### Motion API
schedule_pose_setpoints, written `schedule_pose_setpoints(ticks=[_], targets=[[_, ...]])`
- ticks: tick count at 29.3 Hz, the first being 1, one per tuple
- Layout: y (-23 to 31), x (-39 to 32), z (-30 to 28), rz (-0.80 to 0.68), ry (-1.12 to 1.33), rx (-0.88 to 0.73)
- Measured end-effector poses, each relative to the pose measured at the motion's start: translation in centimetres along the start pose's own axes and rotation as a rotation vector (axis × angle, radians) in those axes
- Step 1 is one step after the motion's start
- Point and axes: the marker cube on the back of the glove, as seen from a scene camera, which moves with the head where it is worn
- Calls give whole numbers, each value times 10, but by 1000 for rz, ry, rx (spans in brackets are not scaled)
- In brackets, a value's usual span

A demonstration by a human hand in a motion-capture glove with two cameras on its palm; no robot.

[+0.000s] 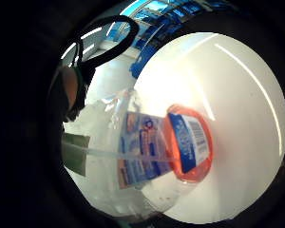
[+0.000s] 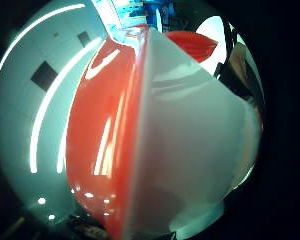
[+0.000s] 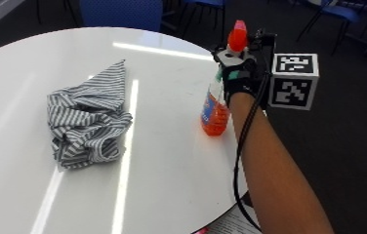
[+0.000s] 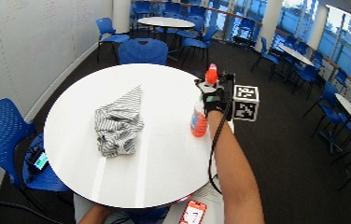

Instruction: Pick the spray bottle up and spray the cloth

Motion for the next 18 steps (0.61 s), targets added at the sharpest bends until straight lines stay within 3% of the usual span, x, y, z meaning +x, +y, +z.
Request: schedule_pose_setpoints(ticks=[18], targets=[[8, -54, -8, -172, 31, 104]])
